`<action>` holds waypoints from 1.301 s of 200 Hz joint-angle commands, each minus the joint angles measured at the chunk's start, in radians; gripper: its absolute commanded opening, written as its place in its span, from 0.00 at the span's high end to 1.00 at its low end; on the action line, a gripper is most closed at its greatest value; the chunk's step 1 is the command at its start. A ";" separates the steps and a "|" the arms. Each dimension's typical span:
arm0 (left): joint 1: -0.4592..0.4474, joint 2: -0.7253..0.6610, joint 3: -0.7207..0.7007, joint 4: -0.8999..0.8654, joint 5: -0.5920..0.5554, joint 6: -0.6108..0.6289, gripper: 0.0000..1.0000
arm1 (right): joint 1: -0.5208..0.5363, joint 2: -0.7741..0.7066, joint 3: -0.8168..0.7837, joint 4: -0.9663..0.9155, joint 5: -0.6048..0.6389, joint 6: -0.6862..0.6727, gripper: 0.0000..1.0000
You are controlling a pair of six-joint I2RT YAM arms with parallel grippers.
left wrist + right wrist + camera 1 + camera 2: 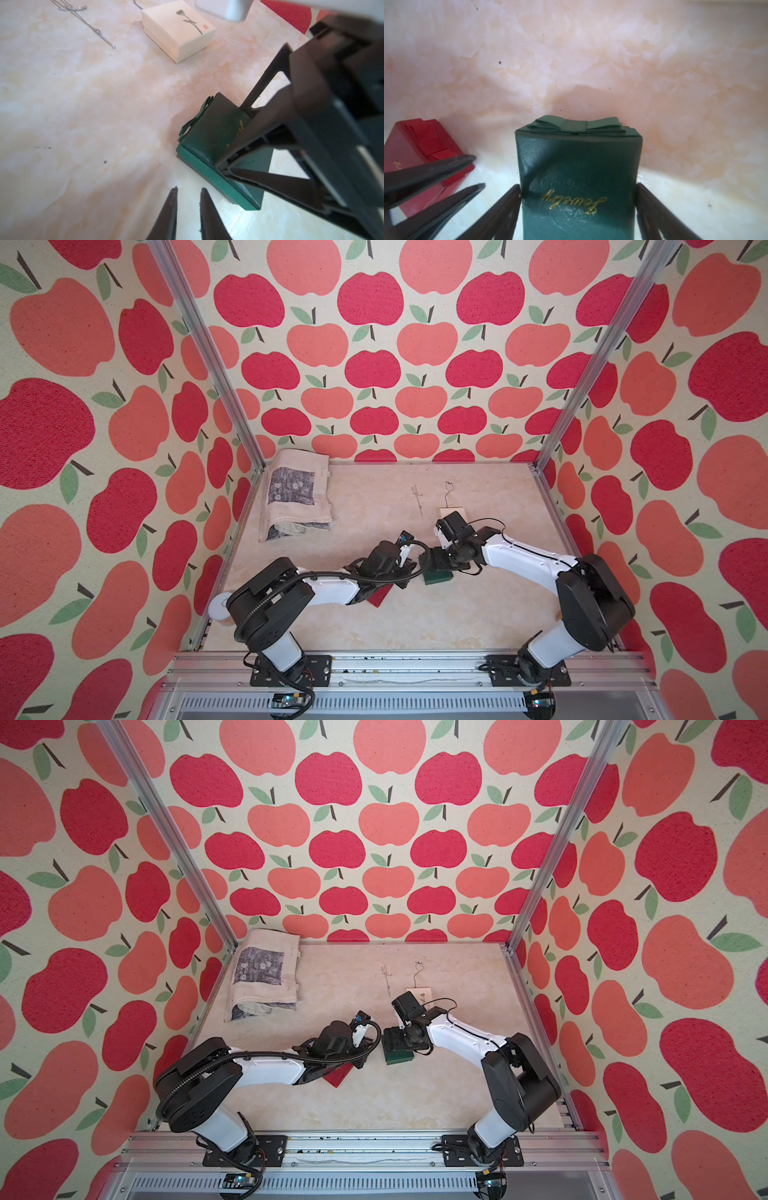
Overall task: Take the necklace out of the lift-off lid jewelry box
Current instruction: Move the jewelry box to the center of the board.
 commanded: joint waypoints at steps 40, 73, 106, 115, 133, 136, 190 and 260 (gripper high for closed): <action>0.020 -0.156 -0.055 -0.091 -0.070 0.043 0.76 | 0.001 0.088 -0.017 0.022 0.050 0.010 0.22; 0.029 -0.218 -0.085 -0.111 -0.087 0.041 0.76 | -0.004 0.131 -0.009 0.062 0.044 0.021 0.25; 0.030 -0.268 -0.102 -0.135 -0.102 0.042 0.76 | -0.048 0.191 0.029 0.113 0.030 0.043 0.26; 0.031 -0.281 -0.107 -0.139 -0.108 0.041 0.76 | -0.063 0.213 0.051 0.119 0.025 0.046 0.26; 0.032 -0.312 -0.120 -0.150 -0.113 0.041 0.76 | -0.082 0.263 0.121 0.108 0.039 0.040 0.26; 0.032 -0.316 -0.122 -0.153 -0.116 0.041 0.76 | -0.086 0.272 0.133 0.109 0.039 0.040 0.26; 0.035 -0.408 -0.161 -0.186 -0.134 0.030 0.75 | -0.140 0.428 0.321 0.087 0.025 0.043 0.26; 0.038 -0.463 -0.168 -0.233 -0.146 0.024 0.75 | -0.181 0.554 0.470 0.091 -0.007 0.086 0.25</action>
